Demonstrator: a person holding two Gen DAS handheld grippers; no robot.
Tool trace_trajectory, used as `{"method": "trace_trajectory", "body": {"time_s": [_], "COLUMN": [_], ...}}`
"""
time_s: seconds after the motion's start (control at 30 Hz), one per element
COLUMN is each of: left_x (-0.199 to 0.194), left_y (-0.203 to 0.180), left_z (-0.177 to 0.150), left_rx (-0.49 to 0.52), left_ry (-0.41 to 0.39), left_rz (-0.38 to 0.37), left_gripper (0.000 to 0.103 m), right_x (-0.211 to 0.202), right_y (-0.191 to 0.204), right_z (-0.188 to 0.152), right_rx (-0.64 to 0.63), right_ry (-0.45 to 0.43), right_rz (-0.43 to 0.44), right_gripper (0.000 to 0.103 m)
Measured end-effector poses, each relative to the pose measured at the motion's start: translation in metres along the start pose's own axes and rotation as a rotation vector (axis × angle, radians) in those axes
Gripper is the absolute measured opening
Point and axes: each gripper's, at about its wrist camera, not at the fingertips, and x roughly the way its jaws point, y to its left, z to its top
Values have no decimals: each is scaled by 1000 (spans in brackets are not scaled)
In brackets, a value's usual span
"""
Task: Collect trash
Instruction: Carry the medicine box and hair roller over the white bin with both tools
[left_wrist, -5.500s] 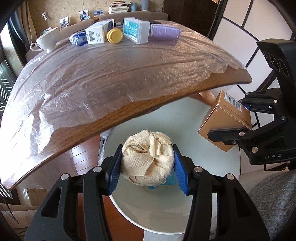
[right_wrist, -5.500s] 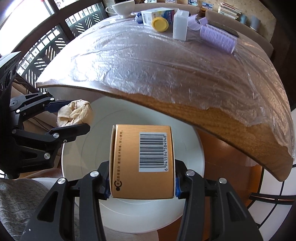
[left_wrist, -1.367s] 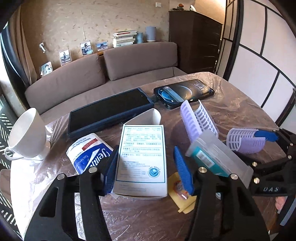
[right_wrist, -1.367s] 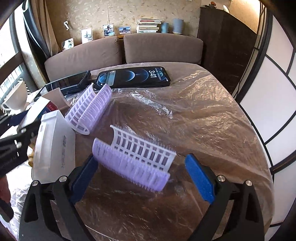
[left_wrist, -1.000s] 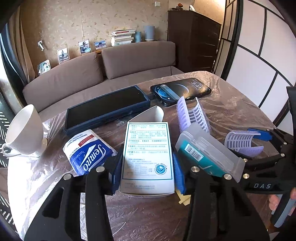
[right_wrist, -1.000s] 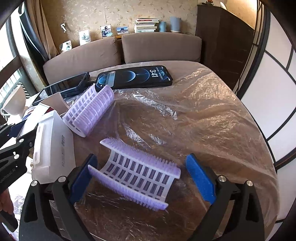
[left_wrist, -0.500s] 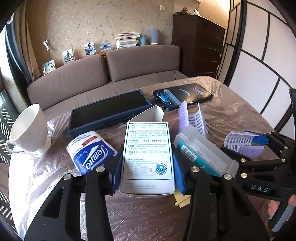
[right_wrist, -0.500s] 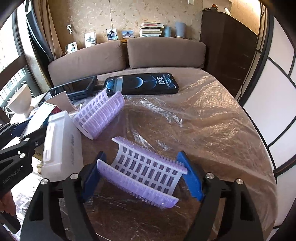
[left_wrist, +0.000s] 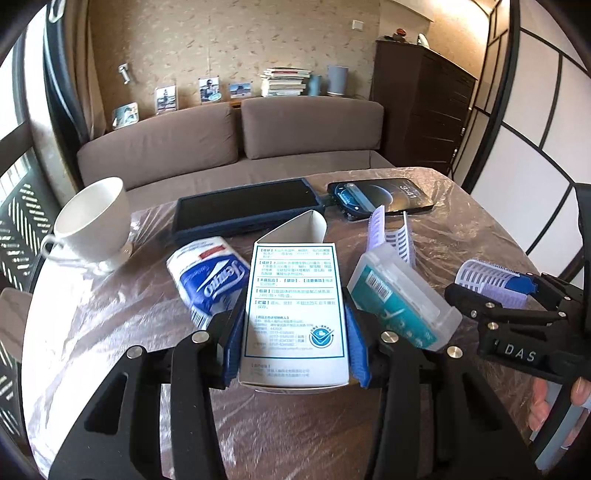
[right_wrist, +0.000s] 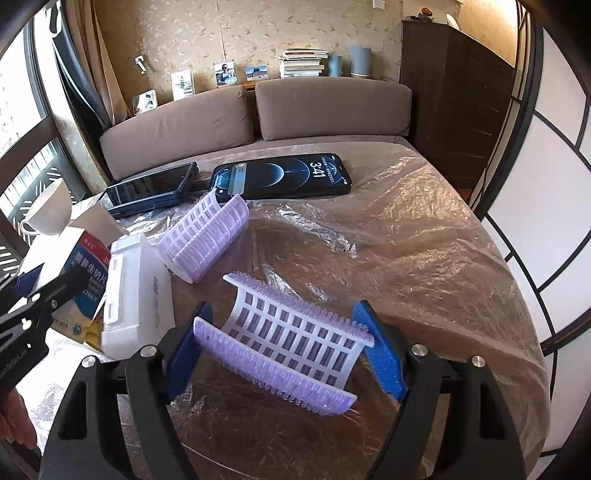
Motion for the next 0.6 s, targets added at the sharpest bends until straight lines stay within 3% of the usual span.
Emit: {"method": "trace_trajectory", "body": {"time_s": [0.6], "left_x": [-33], "left_y": [13], "left_z": [-29], "left_rx": [-73], "left_ry": [15], "left_rz": [48], "left_gripper": [48], "right_x": [-22], "right_y": [5], "right_z": [-23], "right_rx": [-35], "right_ry": [43], "right_rz": [63], "right_gripper": [77]}}
